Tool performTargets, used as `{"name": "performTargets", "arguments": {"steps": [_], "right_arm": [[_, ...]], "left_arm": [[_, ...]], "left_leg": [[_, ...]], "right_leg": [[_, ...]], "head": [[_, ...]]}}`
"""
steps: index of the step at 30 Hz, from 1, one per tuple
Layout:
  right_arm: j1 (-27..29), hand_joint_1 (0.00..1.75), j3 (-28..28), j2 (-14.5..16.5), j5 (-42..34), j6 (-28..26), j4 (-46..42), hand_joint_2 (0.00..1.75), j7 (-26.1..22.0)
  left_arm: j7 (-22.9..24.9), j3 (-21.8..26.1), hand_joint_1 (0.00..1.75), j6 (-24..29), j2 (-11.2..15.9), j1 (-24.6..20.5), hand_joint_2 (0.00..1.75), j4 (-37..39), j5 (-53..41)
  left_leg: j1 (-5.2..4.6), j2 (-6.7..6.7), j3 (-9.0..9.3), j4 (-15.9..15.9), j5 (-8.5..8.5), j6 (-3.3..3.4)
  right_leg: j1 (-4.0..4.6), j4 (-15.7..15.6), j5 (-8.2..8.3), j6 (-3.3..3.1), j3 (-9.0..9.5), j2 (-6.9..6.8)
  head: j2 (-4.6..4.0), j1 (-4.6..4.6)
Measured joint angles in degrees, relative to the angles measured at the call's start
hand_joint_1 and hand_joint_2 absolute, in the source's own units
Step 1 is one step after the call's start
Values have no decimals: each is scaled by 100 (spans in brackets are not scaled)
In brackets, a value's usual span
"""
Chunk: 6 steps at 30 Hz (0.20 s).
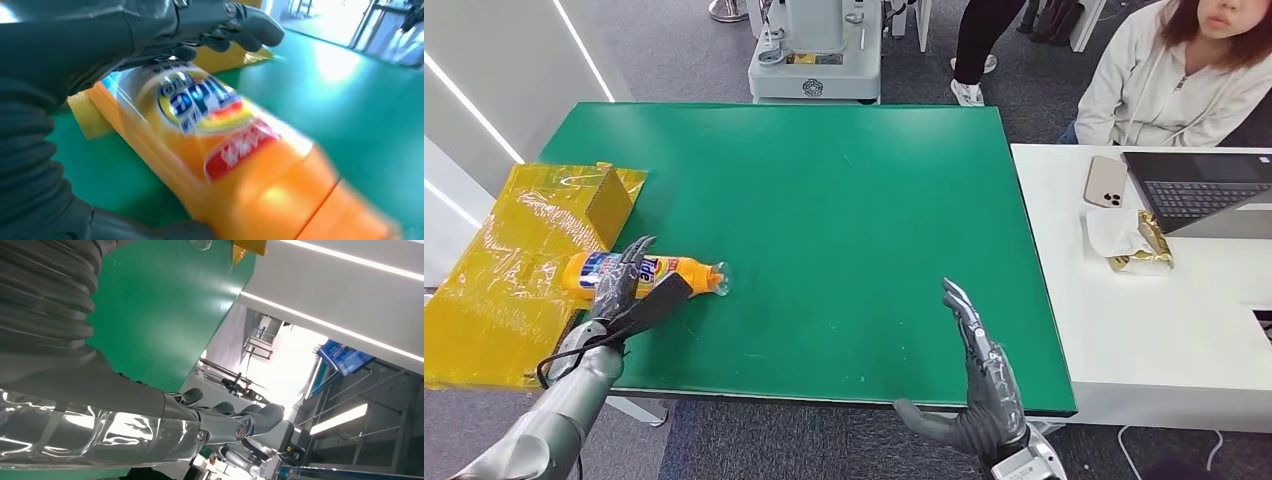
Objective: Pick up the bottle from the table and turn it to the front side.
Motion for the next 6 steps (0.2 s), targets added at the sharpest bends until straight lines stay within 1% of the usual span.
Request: {"name": "performTargets", "arguments": {"steps": [2,3,6], "right_arm": [[-24,0,0,-19,-92,6,50,175,-46],[-48,0,0,-31,-138,8,83,175,-66],[-130,0,0,-69,-240,13,175,175,-91]], "left_arm": [[-425,302,0,-330,-73,98,175,-129,503],[-542,403,0,-417,-118,172,175,-237,693],[-642,495,0,-448,-237,388,175,-556,988]], "left_leg": [[0,-1,0,0,0,0],[1,0,0,0,0,0],[1,-1,0,0,1,0]], "right_leg": [[0,0,0,0,0,-1],[0,0,0,0,0,-1],[0,0,0,0,1,-1]], "head": [[0,-1],[0,-1],[0,1]]}}
